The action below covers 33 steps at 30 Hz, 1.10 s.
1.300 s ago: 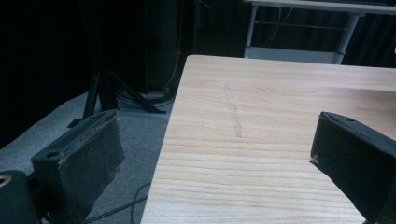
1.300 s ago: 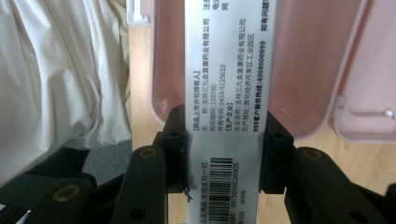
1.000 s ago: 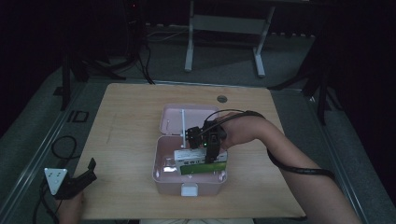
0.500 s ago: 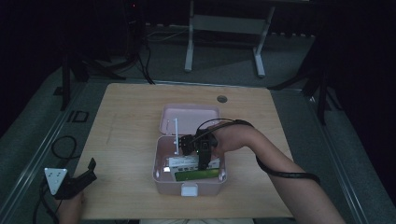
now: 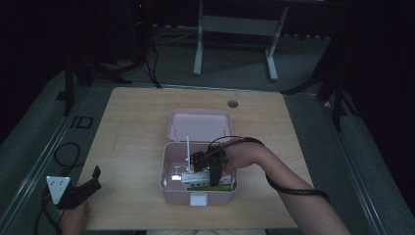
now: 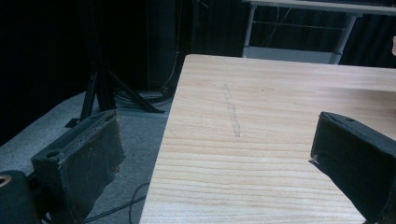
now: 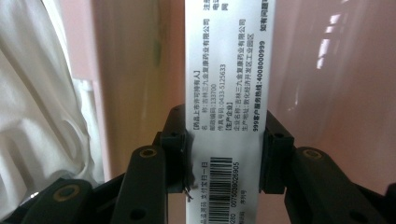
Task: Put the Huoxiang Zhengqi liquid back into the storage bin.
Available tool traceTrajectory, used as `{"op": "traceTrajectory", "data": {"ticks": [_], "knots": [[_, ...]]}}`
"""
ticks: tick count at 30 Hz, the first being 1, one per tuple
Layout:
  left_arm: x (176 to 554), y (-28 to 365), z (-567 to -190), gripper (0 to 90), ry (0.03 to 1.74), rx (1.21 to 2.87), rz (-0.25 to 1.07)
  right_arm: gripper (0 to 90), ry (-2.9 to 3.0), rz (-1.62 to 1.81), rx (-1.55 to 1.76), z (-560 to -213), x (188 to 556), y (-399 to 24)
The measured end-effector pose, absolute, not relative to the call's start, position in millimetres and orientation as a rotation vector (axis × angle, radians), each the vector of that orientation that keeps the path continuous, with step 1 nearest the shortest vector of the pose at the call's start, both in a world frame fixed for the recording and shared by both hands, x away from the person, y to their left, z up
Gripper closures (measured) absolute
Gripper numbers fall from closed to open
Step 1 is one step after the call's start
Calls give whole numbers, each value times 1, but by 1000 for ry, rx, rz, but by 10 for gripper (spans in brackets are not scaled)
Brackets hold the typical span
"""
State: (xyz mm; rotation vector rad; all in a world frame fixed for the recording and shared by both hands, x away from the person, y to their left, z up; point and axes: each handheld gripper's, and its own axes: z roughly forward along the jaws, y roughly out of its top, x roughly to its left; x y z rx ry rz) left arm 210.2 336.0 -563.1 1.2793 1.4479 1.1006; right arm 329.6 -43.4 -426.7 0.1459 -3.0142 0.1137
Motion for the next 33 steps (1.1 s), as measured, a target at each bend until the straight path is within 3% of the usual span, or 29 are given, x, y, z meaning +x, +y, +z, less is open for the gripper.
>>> {"op": "traceTrajectory", "data": {"ticks": [26,33], "knots": [[211,336,-563,27,1447,1283,1099,614,-3023,92,98,-457,322,-51],[211,336,-563,28,1446,1284,1099,525,-3009,67,97,-451,326,-56]]}}
